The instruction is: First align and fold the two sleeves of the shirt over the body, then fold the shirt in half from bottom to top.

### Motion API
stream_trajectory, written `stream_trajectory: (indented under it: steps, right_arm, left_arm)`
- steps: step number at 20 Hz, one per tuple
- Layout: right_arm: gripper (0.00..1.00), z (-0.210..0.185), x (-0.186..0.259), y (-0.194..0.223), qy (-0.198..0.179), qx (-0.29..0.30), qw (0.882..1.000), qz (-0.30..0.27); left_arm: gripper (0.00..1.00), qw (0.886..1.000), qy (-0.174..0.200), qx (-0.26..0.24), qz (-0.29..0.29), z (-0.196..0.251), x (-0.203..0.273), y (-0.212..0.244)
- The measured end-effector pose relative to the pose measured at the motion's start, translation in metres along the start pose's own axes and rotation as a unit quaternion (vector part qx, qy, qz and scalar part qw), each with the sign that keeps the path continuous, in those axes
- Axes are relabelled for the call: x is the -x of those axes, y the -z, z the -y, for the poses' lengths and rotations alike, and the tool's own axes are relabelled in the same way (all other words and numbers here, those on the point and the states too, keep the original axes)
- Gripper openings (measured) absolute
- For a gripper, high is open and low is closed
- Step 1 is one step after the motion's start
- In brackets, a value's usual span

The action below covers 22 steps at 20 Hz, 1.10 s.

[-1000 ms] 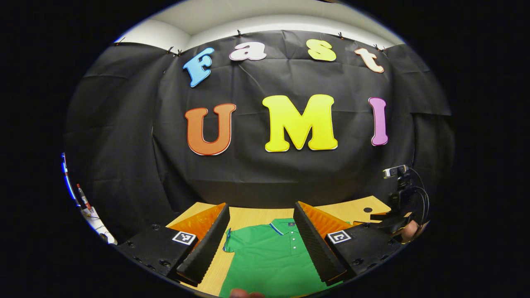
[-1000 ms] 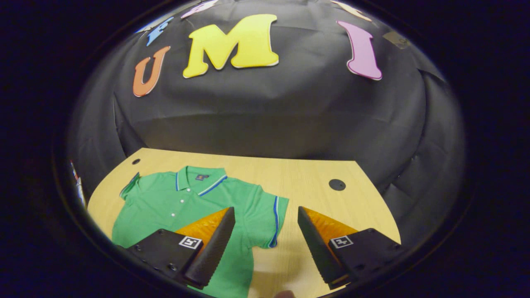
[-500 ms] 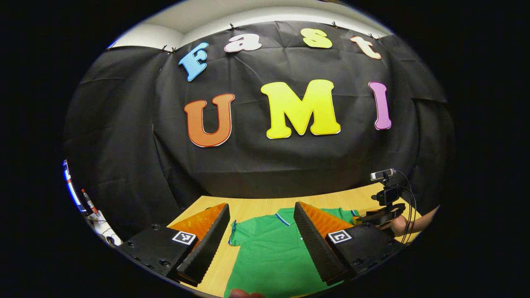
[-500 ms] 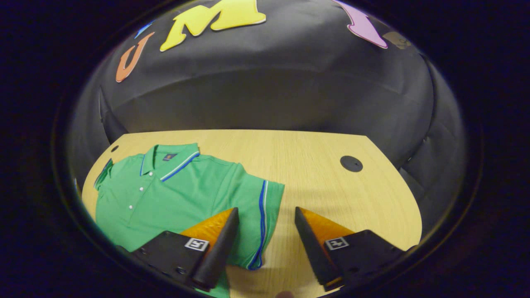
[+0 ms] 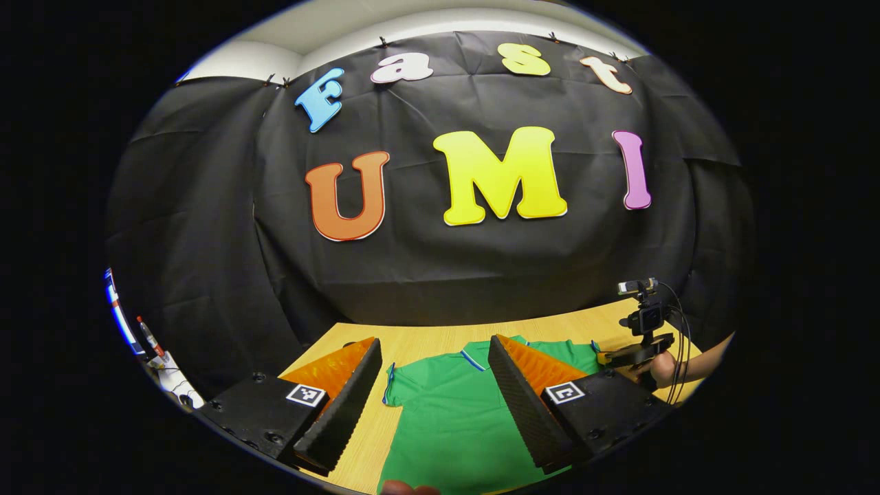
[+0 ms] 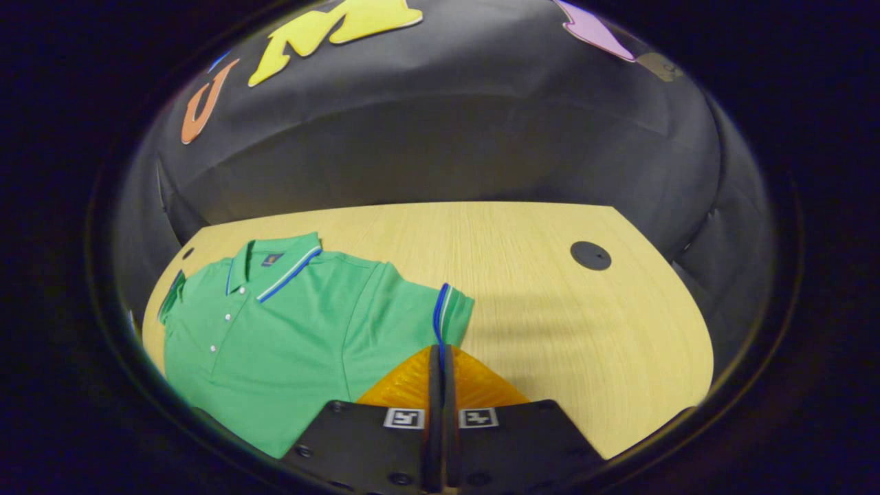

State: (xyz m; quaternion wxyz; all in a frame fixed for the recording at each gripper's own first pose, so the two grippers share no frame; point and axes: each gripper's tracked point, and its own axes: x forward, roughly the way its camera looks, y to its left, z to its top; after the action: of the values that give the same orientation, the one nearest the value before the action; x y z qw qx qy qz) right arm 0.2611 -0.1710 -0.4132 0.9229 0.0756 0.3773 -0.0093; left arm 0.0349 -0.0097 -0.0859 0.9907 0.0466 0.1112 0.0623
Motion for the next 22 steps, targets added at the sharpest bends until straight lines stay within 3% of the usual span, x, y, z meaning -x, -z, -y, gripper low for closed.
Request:
stream_trajectory:
  steps: [3, 6, 11, 15, 20, 22]
  right_arm:
    - [0.01, 0.0, 0.01, -0.007, -0.004, -0.026, 1.0, 0.008]
    - [0.03, -0.011, 0.026, -0.029, -0.01, -0.015, 0.999, 0.036]
    - [0.02, -0.075, 0.05, -0.05, -0.056, 0.008, 0.997, 0.056]
    - [0.03, -0.132, 0.054, -0.04, -0.09, 0.052, 0.993, 0.047]
    - [0.01, -0.177, 0.045, -0.015, -0.106, 0.061, 0.992, 0.026]
    - [0.09, -0.188, 0.044, -0.009, -0.11, 0.051, 0.992, 0.017]
  left_arm:
    - [1.0, 1.0, -0.006, 0.001, -0.001, -0.005, -0.001, 0.0]
    - [1.0, 1.0, -0.009, 0.008, -0.003, -0.009, 0.0, 0.002]
    - [1.0, 0.999, -0.028, 0.017, -0.002, -0.026, 0.003, 0.0]
    - [1.0, 0.998, -0.05, 0.036, -0.004, -0.049, 0.009, 0.0]
    - [1.0, 0.996, -0.066, 0.063, -0.015, -0.078, 0.016, 0.002]
    - [1.0, 0.995, -0.074, 0.069, -0.014, -0.091, 0.018, 0.0]
